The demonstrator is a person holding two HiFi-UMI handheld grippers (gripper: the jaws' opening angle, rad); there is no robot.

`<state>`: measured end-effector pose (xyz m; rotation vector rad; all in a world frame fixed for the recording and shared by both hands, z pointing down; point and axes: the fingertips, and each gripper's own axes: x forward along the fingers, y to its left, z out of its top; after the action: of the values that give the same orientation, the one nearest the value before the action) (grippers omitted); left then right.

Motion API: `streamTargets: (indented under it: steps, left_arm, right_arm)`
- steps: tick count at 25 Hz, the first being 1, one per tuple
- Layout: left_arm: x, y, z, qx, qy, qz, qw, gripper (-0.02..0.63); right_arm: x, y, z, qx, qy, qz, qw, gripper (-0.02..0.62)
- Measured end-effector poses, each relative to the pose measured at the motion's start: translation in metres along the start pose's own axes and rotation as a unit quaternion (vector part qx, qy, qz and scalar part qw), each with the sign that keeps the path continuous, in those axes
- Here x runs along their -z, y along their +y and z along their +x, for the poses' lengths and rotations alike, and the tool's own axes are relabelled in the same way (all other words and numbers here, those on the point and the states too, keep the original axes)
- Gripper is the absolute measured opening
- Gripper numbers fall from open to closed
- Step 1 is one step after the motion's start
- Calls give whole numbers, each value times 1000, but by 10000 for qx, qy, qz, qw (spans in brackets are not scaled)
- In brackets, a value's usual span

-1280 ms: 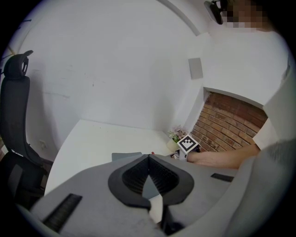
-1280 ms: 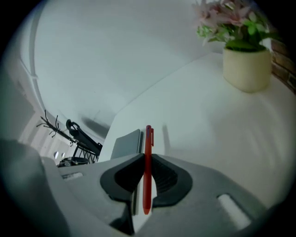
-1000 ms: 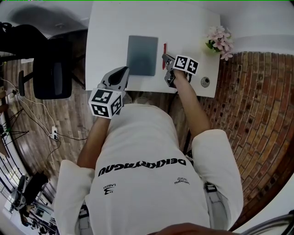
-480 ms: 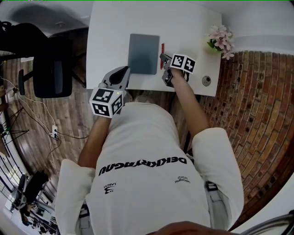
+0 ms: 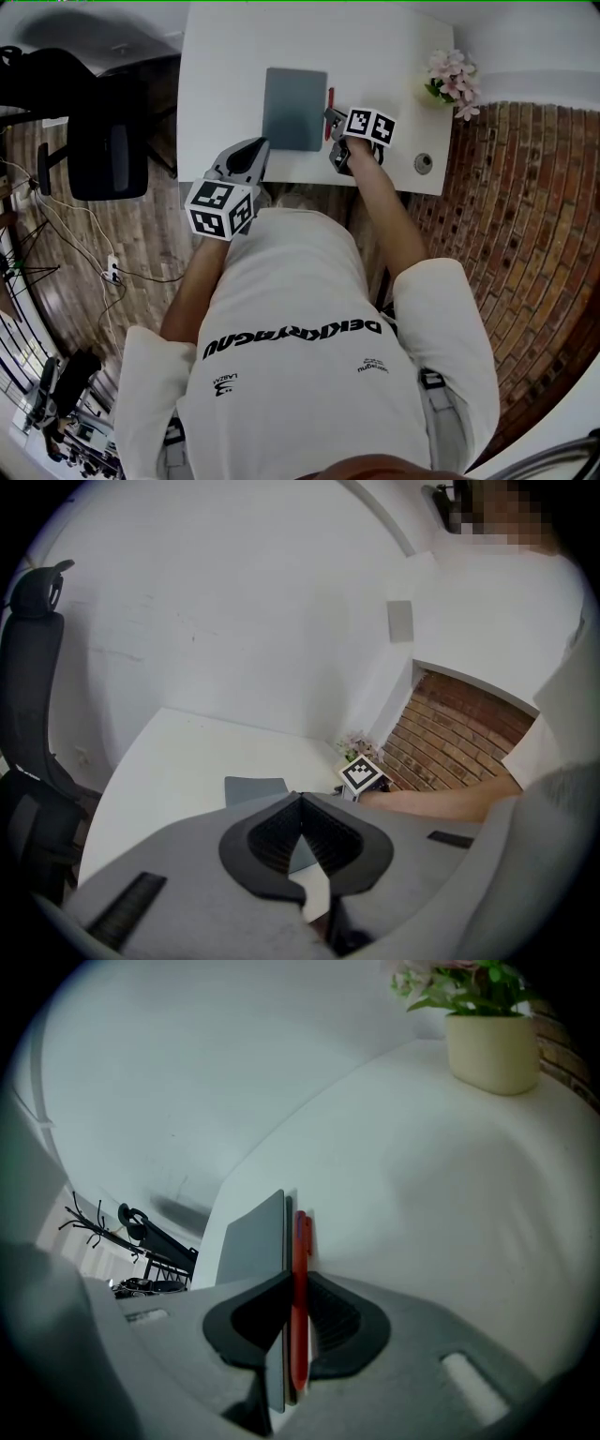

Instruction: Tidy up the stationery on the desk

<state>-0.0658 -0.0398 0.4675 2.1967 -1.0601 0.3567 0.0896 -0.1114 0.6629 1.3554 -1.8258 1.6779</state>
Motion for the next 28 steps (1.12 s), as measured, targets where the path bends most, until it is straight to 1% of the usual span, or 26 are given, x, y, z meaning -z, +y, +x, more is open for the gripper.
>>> streamTargets:
  steps: [6,8,15,20,23,28]
  left_arm:
    - [2,4,-2,-12,6,-75,10000,-2]
    - [2,5,-2,-10,-7,-111,9999,-2]
    - [-2,3,0,57,-36,-108,9999,-2]
    - [-5,1,2,34,-53,-76,10000,-2]
    - [-11,-3,3,72,-85,-34,9999,-2]
    - [-26,-10,8,201,-214,83,9995,-2]
  right_arm:
    - [1,-1,1,13,39,-55,10000,55]
    - [1,0,0,5,54,-120,9999,66]
    - [-7,0,-8,73,-75,-207,9997,69]
    - [-15,9,-25,13,-298,-291,9991,63]
    - [-23,18,-41,-75,-527,-249,9983,48]
    - [-37,43,-67,-271,-955,-263,9947,41]
